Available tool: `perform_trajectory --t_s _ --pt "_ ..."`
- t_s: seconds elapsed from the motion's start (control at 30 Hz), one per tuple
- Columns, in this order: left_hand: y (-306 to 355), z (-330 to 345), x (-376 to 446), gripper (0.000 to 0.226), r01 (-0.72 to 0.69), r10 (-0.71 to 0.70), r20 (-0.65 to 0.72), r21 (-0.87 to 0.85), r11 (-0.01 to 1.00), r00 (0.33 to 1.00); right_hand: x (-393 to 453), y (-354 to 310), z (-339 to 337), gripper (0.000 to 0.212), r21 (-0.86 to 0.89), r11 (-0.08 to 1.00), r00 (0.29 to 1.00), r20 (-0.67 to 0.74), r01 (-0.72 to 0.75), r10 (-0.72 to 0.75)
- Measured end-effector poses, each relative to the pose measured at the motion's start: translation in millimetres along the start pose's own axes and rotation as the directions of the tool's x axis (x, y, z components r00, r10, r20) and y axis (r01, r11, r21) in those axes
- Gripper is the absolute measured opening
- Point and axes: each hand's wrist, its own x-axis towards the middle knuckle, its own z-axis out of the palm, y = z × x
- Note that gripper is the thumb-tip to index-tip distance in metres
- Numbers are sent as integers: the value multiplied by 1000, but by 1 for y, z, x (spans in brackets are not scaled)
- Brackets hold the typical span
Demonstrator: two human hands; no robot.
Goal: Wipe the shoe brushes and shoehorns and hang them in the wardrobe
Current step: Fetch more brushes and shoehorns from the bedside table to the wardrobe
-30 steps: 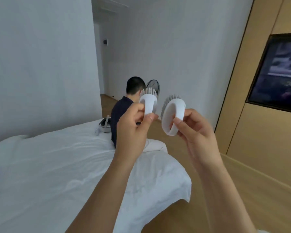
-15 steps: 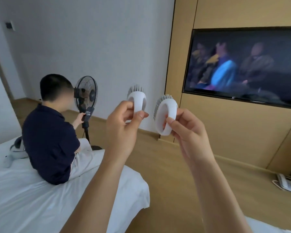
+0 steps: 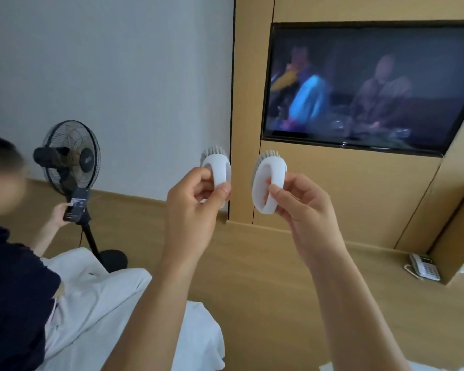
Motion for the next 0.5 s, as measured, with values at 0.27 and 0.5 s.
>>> perform_trajectory --t_s 0.27,0.5 --pt "-78 49 61 3 86 -86 10 -7 996 996 98 78 -25 9 21 998 996 58 -64 63" --pt "-141 115 132 3 172 -168 -91 34 985 982 210 143 -60 14 58 981 971 166 -185 173"
